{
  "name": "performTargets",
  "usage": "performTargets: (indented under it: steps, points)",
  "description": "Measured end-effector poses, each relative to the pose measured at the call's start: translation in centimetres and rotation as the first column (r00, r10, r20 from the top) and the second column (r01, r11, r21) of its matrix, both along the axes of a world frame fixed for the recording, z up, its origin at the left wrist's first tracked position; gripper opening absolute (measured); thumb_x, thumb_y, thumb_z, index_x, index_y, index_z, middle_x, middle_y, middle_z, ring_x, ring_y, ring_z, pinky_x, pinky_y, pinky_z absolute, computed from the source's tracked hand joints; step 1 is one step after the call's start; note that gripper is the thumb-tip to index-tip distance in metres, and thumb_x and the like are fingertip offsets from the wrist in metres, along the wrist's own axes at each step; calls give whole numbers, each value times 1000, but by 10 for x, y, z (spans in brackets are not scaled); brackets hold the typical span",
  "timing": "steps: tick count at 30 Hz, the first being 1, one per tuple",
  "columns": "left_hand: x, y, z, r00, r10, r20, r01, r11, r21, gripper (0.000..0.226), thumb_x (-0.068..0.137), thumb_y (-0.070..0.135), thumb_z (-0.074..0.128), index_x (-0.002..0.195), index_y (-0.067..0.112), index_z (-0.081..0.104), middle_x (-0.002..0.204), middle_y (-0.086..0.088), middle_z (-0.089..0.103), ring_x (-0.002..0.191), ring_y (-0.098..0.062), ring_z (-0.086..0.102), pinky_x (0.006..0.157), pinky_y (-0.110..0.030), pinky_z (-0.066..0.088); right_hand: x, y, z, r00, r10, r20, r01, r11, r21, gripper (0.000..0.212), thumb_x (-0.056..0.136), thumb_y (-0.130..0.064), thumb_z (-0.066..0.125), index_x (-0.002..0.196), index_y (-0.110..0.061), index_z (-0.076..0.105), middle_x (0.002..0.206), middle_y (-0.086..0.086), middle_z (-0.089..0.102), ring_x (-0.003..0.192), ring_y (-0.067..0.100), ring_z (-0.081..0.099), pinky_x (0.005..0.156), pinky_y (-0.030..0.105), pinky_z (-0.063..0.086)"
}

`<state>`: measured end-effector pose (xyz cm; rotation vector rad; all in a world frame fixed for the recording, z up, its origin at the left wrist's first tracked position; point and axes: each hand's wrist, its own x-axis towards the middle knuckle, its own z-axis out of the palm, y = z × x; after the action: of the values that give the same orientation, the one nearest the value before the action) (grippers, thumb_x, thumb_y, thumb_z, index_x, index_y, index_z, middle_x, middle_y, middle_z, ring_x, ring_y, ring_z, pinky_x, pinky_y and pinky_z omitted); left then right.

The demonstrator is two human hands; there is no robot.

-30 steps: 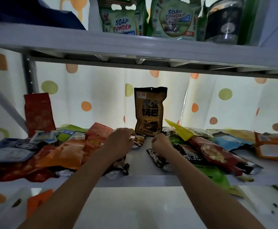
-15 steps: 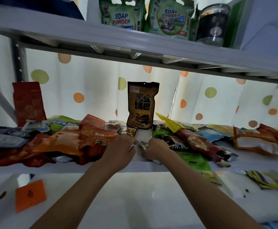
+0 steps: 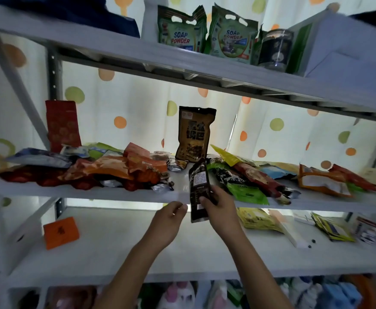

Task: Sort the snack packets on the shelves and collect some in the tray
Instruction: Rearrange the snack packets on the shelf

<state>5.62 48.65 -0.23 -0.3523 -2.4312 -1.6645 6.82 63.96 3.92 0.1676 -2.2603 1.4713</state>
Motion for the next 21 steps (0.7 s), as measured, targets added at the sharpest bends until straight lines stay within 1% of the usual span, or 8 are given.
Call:
performTargets:
  steps: [2, 4, 7, 9, 14, 17, 19, 21]
  points:
    - [24, 2, -12, 994, -72, 85, 58, 986, 157, 19, 98, 43, 49, 99, 31, 64, 98, 8, 69, 93, -13, 64, 81, -36, 54, 36, -4, -10, 993, 112, -27, -115, 979, -170, 29, 94, -3, 59, 113, -23, 67, 103, -4, 74, 95, 13, 70, 77, 31, 57]
    - [52, 1, -24, 988, -111, 103, 67, 931, 359, 17, 97, 34, 52, 104, 26, 66, 98, 6, 72, 92, -12, 68, 77, -33, 58, 63, -10, -25, 985, 168, -42, -173, 948, -269, 27, 94, -3, 59, 112, -21, 69, 101, 0, 75, 95, 19, 71, 80, 35, 58]
    - [94, -8, -47, 987, -78, 142, -22, 803, 596, 12, 95, 16, 58, 102, 17, 67, 95, -1, 75, 89, -14, 71, 69, -28, 58, 91, -24, -52, 980, 199, -13, -192, 922, -338, 21, 96, -7, 60, 110, -17, 71, 102, 6, 75, 97, 27, 71, 84, 41, 57]
    - [116, -17, -62, 981, -68, 180, -75, 726, 684, 13, 91, 10, 61, 104, 9, 62, 96, -7, 75, 87, -21, 72, 69, -30, 59, 104, -34, -72, 979, 198, 45, -169, 917, -361, 18, 96, -11, 61, 109, -15, 72, 101, 6, 76, 96, 26, 72, 85, 41, 58]
    - [145, -51, -86, 979, 20, 203, -158, 705, 691, 21, 86, 0, 66, 103, 2, 56, 92, -9, 76, 80, -21, 73, 65, -30, 59, 122, -60, -109, 927, 298, 225, -198, 903, -382, 17, 95, -19, 63, 110, -17, 72, 97, 12, 75, 79, 25, 70, 66, 40, 54]
    - [153, -75, -99, 971, 105, 217, -226, 705, 672, 23, 84, -3, 67, 103, 0, 56, 90, -7, 76, 80, -19, 72, 66, -27, 57, 123, -77, -115, 848, 437, 301, -301, 863, -405, 26, 91, -9, 68, 116, -10, 68, 105, 13, 74, 86, 21, 70, 68, 30, 55]
    - [158, -90, -104, 962, 151, 229, -267, 702, 660, 25, 83, -5, 67, 105, -2, 55, 88, -6, 76, 80, -16, 72, 69, -28, 57, 122, -89, -117, 797, 508, 327, -373, 840, -395, 27, 88, -3, 68, 115, -5, 69, 104, 12, 75, 82, 14, 71, 66, 22, 54]
    - [164, -102, -108, 951, 193, 243, -308, 690, 655, 24, 83, -7, 66, 104, -1, 56, 84, -2, 76, 78, -14, 71, 67, -27, 57, 122, -102, -120, 761, 558, 330, -429, 815, -390, 23, 87, -1, 68, 110, -6, 71, 103, 8, 76, 87, 15, 72, 71, 22, 55]
